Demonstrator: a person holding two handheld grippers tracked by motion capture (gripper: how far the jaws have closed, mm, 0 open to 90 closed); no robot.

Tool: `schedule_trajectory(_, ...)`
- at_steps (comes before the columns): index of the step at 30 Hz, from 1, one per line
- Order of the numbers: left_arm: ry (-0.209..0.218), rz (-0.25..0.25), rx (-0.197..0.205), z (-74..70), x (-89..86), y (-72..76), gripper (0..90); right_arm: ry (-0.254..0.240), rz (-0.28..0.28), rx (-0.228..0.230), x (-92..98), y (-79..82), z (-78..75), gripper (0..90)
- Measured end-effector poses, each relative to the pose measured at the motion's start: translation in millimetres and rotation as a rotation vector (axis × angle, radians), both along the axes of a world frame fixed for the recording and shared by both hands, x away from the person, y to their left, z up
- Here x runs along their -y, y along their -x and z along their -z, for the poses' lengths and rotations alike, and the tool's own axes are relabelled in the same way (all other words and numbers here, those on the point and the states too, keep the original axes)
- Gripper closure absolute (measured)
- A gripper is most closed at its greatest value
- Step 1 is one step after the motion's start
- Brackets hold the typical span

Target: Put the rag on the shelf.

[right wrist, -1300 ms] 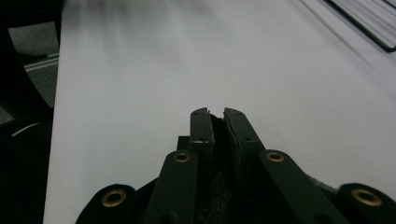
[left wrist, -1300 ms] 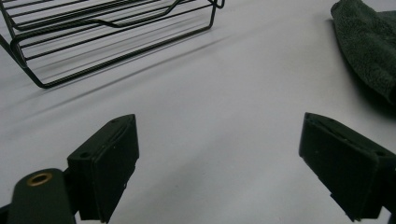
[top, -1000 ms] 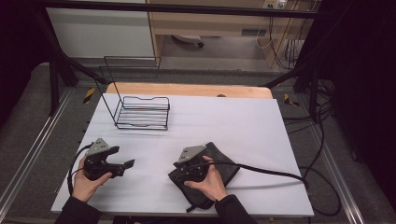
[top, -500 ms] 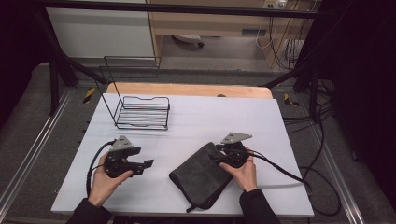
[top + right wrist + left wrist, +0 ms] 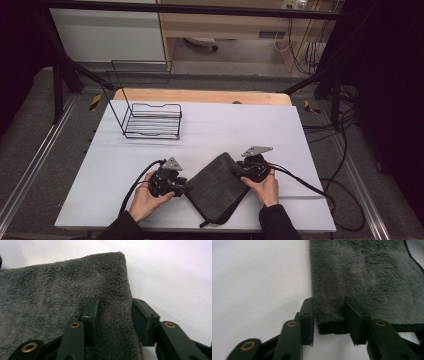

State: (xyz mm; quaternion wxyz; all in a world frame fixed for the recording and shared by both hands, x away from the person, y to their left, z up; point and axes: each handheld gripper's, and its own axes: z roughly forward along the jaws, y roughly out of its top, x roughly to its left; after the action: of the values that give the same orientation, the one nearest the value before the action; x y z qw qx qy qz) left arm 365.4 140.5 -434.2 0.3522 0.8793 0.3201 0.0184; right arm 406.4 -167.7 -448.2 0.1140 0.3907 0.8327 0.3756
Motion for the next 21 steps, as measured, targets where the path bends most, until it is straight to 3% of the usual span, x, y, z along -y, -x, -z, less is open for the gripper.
schedule_trajectory(2, -0.003, 0.001, -0.007, 0.9, 1.5, 2.1, 63.8, -0.004, 0.000, -0.006, -0.3, -0.2, 0.1, 62.8)
schedule_trajectory(5, -0.003, -0.009, -0.029, 0.7, 3.6, 3.3, 70.4, -0.016, -0.012, -0.022, -1.3, -1.2, -0.9, 74.6)
schedule_trajectory(6, -0.005, -0.014, -0.035, 0.4, 4.1, 3.8, 70.4, -0.016, -0.012, -0.022, -1.3, -1.2, -0.9, 74.6)
schedule_trajectory(7, -0.005, -0.018, -0.037, 0.1, 4.6, 4.6, 75.1, -0.007, -0.021, -0.011, -2.9, -2.2, -2.6, 79.3)
schedule_trajectory(12, -0.017, -0.031, -0.031, -2.4, 5.4, 11.1, 81.7, 0.012, -0.039, 0.043, -13.5, -6.8, -5.8, 82.4)
schedule_trajectory(19, 0.008, -0.052, -0.047, -3.9, -12.7, 30.2, 82.8, 0.019, -0.110, 0.064, -46.9, -24.1, -10.2, 82.8)
schedule_trajectory(21, 0.015, -0.063, -0.046, -4.4, -19.4, 37.6, 82.9, 0.032, -0.170, 0.073, -70.7, -31.5, -11.9, 82.7)
